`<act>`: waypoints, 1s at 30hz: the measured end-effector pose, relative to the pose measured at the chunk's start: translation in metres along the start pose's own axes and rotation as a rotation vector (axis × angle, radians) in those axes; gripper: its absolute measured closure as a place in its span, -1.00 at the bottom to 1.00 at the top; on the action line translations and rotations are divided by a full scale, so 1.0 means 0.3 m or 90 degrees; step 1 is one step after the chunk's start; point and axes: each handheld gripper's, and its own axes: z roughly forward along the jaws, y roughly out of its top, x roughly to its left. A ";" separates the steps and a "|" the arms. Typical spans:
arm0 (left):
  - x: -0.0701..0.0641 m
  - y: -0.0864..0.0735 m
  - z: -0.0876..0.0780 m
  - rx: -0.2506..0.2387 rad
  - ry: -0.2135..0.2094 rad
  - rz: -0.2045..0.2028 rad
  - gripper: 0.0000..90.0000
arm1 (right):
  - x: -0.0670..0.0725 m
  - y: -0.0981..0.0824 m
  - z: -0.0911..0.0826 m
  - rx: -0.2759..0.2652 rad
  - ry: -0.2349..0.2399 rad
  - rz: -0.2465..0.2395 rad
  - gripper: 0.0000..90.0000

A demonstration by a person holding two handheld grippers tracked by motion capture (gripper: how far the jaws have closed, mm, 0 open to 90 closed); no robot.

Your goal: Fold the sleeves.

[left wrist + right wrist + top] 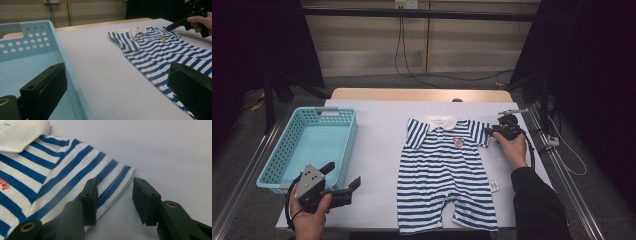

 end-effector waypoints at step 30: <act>0.006 -0.003 0.001 0.010 -0.004 -0.004 -0.93 | 0.050 0.033 -0.032 -0.066 -0.007 -0.037 0.98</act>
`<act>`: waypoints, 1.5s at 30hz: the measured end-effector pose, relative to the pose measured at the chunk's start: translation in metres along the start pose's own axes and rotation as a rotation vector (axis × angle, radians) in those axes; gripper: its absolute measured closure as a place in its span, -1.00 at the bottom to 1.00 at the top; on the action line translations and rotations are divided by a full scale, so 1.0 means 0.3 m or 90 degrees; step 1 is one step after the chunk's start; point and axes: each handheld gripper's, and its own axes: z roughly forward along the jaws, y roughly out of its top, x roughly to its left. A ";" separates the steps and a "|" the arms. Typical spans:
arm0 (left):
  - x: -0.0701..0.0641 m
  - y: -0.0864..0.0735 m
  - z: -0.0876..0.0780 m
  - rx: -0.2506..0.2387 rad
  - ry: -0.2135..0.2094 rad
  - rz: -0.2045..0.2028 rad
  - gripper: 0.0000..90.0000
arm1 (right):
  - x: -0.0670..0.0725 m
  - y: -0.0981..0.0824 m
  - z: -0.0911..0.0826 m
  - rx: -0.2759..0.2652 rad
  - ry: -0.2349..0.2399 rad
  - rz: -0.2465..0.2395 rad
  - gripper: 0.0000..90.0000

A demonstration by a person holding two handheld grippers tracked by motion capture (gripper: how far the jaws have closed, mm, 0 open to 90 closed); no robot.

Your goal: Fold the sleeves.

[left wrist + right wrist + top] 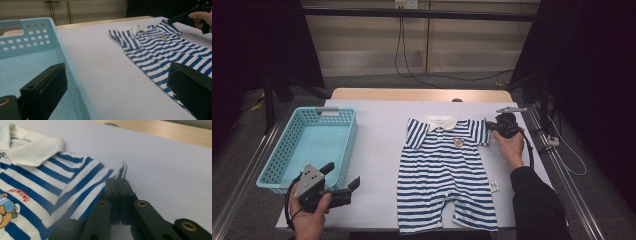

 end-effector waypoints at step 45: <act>-0.003 -0.001 0.000 0.000 -0.006 0.004 -0.93 | 0.174 0.027 0.057 -0.005 0.097 -0.058 0.98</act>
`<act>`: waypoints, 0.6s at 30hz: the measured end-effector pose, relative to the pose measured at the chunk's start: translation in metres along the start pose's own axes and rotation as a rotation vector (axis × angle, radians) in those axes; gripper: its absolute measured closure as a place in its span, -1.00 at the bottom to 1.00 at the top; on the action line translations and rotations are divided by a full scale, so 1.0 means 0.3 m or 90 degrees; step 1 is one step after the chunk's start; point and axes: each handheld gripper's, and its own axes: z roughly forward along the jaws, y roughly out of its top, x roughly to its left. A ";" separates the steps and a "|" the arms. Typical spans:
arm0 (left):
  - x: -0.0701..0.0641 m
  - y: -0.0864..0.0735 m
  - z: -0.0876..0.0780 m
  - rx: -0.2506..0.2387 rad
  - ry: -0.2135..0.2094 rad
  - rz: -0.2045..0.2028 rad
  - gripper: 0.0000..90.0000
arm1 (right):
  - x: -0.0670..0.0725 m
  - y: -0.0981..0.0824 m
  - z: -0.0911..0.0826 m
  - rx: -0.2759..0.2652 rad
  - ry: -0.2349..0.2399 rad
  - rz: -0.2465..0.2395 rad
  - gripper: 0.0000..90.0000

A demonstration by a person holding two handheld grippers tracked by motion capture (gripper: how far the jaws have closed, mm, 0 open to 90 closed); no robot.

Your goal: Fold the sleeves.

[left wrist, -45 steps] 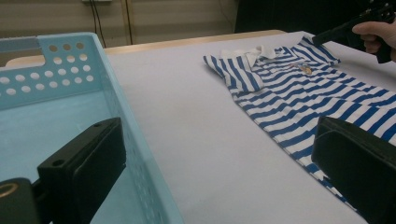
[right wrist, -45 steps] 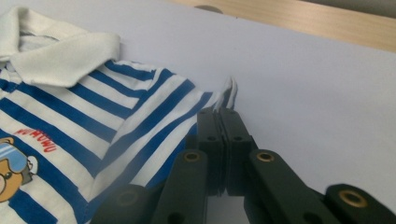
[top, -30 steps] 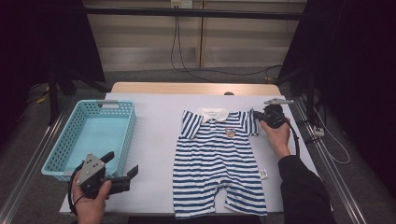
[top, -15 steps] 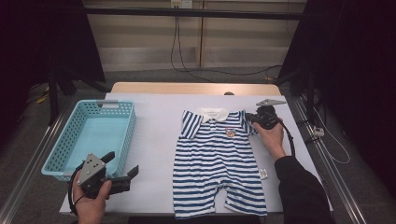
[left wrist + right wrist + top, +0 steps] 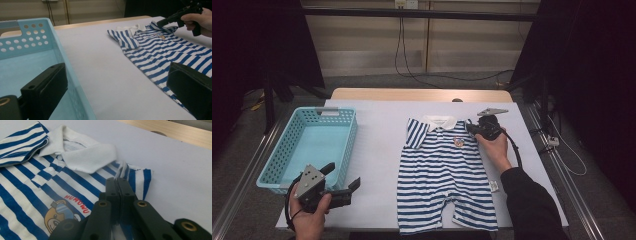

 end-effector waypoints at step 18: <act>0.000 -0.001 -0.004 0.001 0.003 0.001 -0.93 | 0.047 0.017 0.052 0.009 0.011 -0.017 0.99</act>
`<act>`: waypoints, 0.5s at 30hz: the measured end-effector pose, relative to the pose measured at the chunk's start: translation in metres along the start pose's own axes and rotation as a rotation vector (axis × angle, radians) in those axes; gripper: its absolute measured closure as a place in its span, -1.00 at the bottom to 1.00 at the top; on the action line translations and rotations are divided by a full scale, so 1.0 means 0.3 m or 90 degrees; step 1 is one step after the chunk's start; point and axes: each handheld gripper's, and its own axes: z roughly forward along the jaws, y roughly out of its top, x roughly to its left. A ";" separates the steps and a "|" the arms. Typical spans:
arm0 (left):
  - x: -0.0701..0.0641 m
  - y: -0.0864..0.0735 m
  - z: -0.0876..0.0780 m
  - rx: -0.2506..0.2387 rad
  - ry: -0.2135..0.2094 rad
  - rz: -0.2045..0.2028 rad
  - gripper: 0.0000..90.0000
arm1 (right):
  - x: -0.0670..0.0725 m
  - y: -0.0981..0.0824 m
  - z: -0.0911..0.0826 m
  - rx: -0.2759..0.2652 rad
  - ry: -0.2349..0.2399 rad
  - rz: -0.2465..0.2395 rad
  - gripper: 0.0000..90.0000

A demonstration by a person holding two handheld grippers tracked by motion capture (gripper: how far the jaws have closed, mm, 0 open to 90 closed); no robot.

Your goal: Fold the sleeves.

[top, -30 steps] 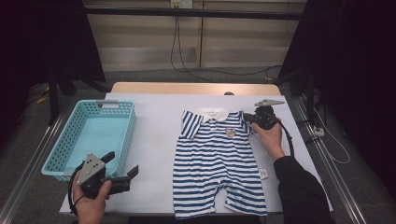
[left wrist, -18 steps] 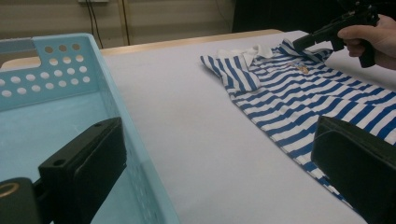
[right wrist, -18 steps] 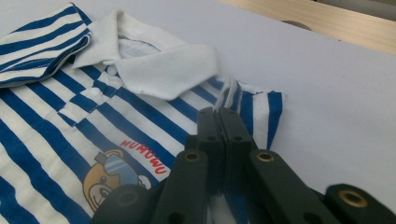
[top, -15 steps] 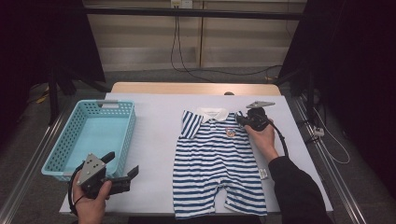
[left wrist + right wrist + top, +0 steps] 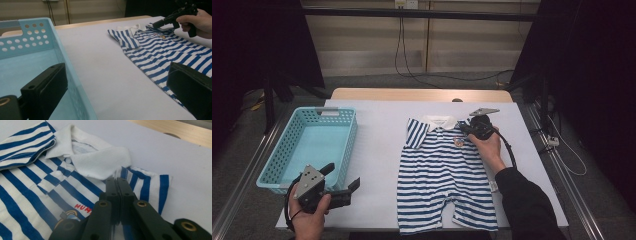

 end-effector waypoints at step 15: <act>-0.002 -0.001 0.006 0.006 -0.005 -0.002 -0.93 | 0.015 0.009 0.011 -0.003 0.005 0.006 0.98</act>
